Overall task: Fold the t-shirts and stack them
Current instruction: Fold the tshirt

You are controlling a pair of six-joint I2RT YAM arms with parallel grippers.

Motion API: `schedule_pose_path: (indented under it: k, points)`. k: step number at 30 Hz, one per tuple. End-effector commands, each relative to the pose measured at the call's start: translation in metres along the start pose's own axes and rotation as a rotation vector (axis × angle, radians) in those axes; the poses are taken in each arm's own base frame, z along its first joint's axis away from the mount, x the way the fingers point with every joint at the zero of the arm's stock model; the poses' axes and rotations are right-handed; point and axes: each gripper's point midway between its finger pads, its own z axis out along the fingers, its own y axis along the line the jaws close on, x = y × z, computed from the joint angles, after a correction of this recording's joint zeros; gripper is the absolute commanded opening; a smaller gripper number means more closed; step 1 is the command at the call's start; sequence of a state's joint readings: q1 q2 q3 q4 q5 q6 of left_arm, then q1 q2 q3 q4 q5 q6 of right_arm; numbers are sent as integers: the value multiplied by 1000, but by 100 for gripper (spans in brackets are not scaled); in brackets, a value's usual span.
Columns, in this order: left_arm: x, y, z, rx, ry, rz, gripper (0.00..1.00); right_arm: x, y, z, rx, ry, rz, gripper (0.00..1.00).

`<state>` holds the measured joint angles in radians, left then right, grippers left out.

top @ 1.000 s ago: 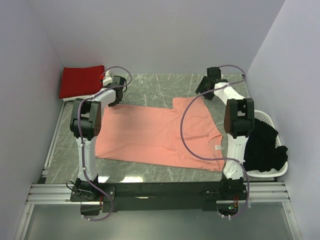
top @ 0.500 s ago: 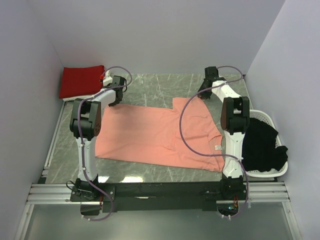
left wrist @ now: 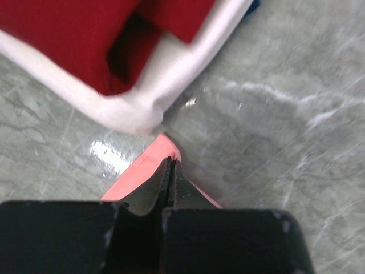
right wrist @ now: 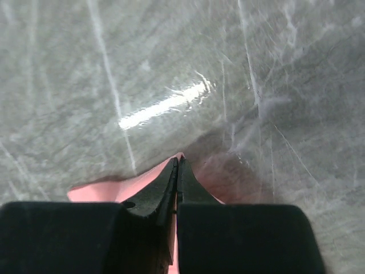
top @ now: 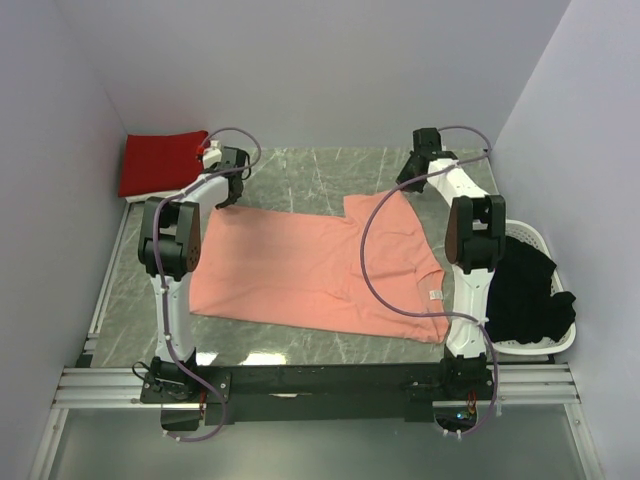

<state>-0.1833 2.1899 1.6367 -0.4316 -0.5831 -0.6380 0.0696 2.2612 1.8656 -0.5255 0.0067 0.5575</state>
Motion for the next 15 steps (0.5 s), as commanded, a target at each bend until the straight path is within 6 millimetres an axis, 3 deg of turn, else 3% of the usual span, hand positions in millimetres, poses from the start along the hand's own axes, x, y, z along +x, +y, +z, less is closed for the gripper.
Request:
schedule_pose_path:
  k: [1, 15]
  points:
    - [-54, -7, -20, 59, -86, -61, 1, -51, 26, -51, -83, -133, 3, 0]
    - [-97, -25, -18, 118, -140, -81, 1, -89, 41, -79, -156, -197, 10, 0]
